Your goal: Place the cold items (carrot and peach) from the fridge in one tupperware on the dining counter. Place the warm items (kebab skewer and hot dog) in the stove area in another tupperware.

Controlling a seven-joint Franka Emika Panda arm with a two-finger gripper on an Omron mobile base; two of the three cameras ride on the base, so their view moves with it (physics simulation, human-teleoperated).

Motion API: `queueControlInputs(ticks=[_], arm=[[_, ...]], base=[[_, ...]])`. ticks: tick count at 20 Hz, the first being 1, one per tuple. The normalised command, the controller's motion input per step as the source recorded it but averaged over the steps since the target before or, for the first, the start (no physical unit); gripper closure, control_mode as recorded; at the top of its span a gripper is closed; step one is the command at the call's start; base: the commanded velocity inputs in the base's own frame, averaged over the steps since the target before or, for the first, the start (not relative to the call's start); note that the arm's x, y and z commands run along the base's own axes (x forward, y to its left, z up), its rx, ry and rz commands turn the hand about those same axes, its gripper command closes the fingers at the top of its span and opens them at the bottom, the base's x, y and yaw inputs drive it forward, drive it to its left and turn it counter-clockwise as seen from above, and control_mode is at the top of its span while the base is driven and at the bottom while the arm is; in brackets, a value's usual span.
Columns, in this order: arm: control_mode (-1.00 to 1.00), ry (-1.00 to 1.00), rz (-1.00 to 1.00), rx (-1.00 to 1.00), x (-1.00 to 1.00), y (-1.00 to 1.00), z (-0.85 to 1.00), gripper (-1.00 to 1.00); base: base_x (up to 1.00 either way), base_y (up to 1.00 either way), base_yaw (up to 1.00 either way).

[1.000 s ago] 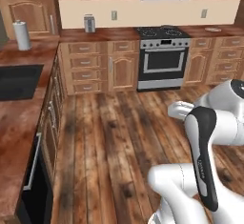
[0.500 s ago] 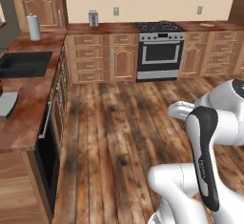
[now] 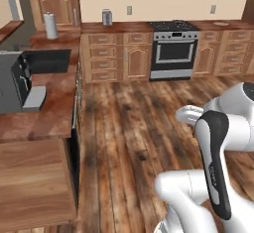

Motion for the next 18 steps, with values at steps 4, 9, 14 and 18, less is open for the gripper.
queueControlInputs(ticks=[4, 9, 14, 18], arm=[[1.00, 0.00, 0.00, 0.00, 0.00, 0.00, 0.00, 1.00], [1.00, 0.00, 0.00, 0.00, 0.00, 0.00, 0.00, 1.00], [1.00, 0.00, 0.00, 0.00, 0.00, 0.00, 0.00, 1.00], [1.00, 0.00, 0.00, 0.00, 0.00, 0.00, 0.00, 1.00]], base=[[-0.51, 0.80, 0.00], [-0.47, 0.73, 0.00], [-0.55, 0.64, 0.00], [-0.55, 0.47, -0.01]])
